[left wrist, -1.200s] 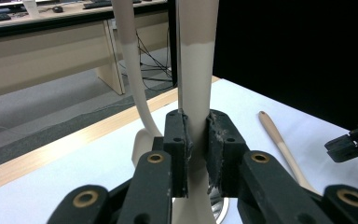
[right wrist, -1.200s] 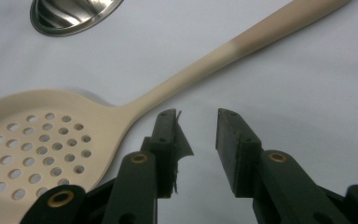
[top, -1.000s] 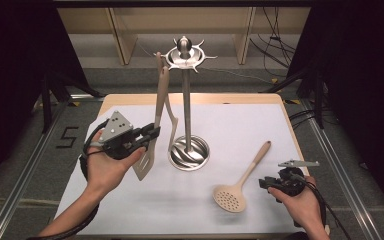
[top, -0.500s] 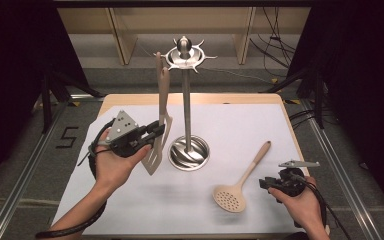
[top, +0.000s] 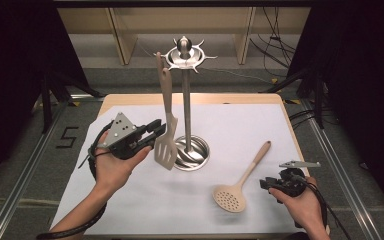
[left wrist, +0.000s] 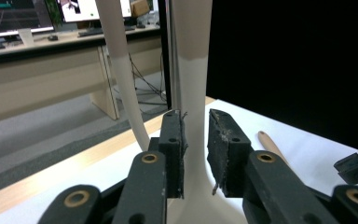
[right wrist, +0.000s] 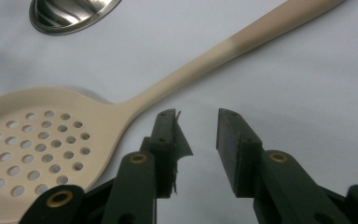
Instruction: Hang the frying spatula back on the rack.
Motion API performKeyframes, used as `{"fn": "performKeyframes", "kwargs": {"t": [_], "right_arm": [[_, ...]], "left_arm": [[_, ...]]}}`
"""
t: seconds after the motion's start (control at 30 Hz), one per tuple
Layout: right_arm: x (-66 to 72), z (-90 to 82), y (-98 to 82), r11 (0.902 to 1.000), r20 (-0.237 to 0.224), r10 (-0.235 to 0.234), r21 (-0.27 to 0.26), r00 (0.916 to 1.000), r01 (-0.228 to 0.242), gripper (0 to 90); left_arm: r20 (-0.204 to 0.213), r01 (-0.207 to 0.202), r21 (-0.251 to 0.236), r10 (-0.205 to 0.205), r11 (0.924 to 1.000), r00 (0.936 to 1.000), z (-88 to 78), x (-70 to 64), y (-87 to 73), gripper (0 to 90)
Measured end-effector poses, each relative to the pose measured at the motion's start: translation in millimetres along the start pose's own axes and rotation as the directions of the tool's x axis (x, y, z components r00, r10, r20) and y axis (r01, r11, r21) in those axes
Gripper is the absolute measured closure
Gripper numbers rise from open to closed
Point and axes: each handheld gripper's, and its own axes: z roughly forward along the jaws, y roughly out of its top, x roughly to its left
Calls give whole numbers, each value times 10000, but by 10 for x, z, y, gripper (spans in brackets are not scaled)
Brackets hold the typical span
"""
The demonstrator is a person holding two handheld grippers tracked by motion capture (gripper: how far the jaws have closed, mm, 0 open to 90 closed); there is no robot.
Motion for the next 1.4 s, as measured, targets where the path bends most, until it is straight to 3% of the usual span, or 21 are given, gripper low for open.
{"fn": "performKeyframes", "kwargs": {"t": [0.13, 0.17, 0.23, 0.27, 0.4, 0.43, 0.5, 0.73, 0.87, 0.9, 1.0, 1.03, 1.1, 1.17, 1.23, 1.27, 1.3, 1.33, 1.37, 1.4], "right_arm": [[4, -1, 5, 9999, -50, -89, -92, 9999, 88, 687], [23, 24, -4, 9990, 323, -53, -437, 9995, 67, 688], [27, 27, -5, 9985, 371, 7, -551, 9993, 13, 689], [9, 2, 5, 9998, -37, -62, -215, 10000, 62, 690], [11, -6, 7, 9997, 86, -68, -213, 9999, 69, 692], [10, -6, 6, 9997, 94, -81, -217, 9999, 83, 693], [8, -4, 5, 9997, 15, -75, -218, 10000, 76, 694], [8, 0, 10, 9997, 44, -81, -232, 10000, 82, 694], [-5, 15, 11, 9998, 96, -110, -165, 9999, 111, 695], [-5, 15, 14, 9999, 81, -49, -160, 10000, 50, 694], [2, 19, 24, 9996, 286, 42, -275, 9996, -34, 693], [-4, 14, 33, 9996, 498, -184, -216, 9986, 195, 693], [3, 6, 42, 9997, 627, -208, -107, 9978, 215, 693], [11, 19, 44, 10000, 483, -17, -84, 9988, 21, 694], [18, 22, 47, 9999, 658, -102, -115, 9978, 109, 698], [33, 56, 37, 9989, 568, 232, -415, 9981, -209, 700], [23, 57, 37, 9993, 490, 164, -347, 9987, -147, 705], [7, 73, 41, 9993, 705, 20, -365, 9975, 6, 711], [-4, 52, 57, 10000, 233, 92, -22, 9997, -92, 717], [-6, 48, 63, 9999, 166, 128, 58, 9998, -129, 722]], "left_arm": [[-32, 81, -473, -83, 9988, 10000, -68, 17, 72, 781], [-75, 78, -633, -83, 9980, 9999, -81, 17, 97, 796], [-34, 248, -937, -252, 9953, 9997, -101, 16, 146, 832], [6, 261, -1065, -262, 9940, 9997, -105, 20, 171, 848], [-36, 290, -1386, -297, 9899, 9996, -115, 16, 264, 884], [-39, 466, -1324, -476, 9901, 9989, -125, -1, 284, 887], [-13, 300, -1488, -305, 9884, 9995, -120, -2, 335, 890], [193, 644, -1679, -620, 9837, 9979, -103, -50, 471, 891], [187, 431, -1896, -402, 9809, 9990, -87, -50, 526, 891], [224, 579, -1862, -547, 9808, 9983, -89, -65, 529, 890], [259, 521, -1879, -481, 9808, 9985, -89, -84, 559, 890], [274, 512, -1899, -468, 9805, 9985, -87, -92, 571, 890], [309, 489, -1919, -438, 9802, 9986, -80, -104, 600, 891], [350, 511, -1978, -450, 9789, 9984, -68, -118, 630, 891], [362, 518, -1999, -455, 9784, 9983, -57, -126, 662, 891], [370, 505, -2037, -439, 9777, 9984, -50, -129, 677, 891], [376, 530, -2063, -463, 9770, 9982, -43, -132, 688, 891], [382, 497, -2068, -427, 9771, 9984, -38, -134, 698, 891], [383, 500, -2078, -430, 9769, 9983, -32, -134, 705, 891], [367, 494, -2090, -427, 9767, 9984, -29, -131, 710, 892]]}}
